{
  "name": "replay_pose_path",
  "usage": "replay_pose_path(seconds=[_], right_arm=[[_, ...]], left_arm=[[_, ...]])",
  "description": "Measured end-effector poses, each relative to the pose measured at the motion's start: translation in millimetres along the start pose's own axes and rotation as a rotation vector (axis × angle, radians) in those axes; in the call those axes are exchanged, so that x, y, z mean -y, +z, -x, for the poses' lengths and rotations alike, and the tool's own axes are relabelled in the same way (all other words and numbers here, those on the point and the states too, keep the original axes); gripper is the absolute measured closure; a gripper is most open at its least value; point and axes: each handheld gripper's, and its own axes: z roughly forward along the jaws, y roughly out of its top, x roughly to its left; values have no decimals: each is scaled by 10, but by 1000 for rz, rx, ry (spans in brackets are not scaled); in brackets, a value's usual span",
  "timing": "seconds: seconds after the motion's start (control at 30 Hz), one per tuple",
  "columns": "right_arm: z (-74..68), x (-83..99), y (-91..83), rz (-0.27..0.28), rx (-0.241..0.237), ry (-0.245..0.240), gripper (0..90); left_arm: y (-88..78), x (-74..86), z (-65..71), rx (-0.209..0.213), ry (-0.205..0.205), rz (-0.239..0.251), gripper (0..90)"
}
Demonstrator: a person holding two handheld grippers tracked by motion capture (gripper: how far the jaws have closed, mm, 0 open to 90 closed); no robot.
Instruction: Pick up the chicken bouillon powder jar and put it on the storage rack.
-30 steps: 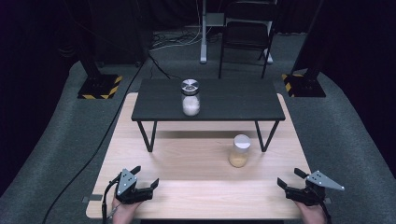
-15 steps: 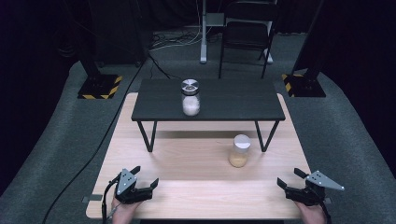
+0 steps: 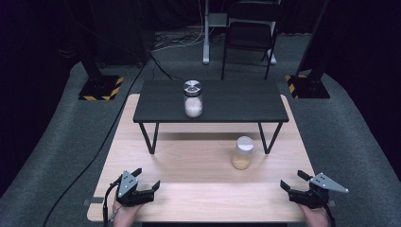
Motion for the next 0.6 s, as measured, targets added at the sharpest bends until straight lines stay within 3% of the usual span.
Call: replay_pose_path(seconds=[0.6], right_arm=[[-20, 4, -9, 7, -13, -6, 81]], left_arm=[[18, -13, -28, 5, -25, -4, 105]])
